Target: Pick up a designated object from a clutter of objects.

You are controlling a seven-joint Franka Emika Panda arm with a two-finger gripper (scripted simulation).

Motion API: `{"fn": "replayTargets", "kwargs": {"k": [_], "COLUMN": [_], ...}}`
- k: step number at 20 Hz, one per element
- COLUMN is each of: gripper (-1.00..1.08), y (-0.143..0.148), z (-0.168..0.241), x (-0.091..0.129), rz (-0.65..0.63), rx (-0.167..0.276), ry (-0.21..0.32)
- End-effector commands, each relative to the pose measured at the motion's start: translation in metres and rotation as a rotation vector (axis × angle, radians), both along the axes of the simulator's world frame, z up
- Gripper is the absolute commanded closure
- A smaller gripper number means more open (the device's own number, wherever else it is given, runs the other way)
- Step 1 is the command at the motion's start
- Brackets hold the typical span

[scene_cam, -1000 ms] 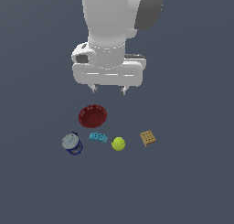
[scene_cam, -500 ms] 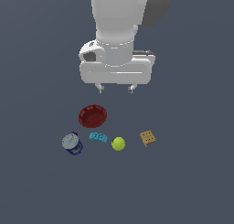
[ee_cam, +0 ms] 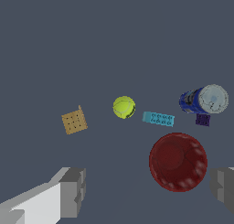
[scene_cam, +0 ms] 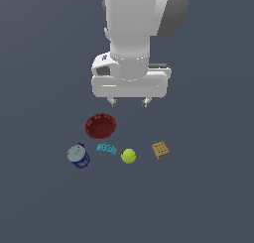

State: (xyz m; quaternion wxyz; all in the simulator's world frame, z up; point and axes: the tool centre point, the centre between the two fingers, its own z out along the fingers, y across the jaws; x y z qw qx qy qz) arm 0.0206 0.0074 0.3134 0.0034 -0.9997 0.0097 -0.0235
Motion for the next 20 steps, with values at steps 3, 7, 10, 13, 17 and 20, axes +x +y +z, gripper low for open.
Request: {"fn": "replayTargets", "kwargs": {"k": [3,7,10,13,17,20], "gripper": [-0.92,-0.92,-0.92,-0.92,-0.92,-0.92], "y": [0.015,0.035,0.054,0.077,0.105,0.122], "z": [-0.025,-0.059,-0.091,-0.126,-0.171,-0.199], "x": [0.010,0.021,0.028,0.033,0.034,0.032], "rz": [0.034,0.079,0.121,0.167,0.226,0.261], "rx": [-0.008,-0.016,-0.022,-0.025,-0.025,-0.023], "ry": [0.006,0.013,0.019,0.025,0.032,0.037]}}
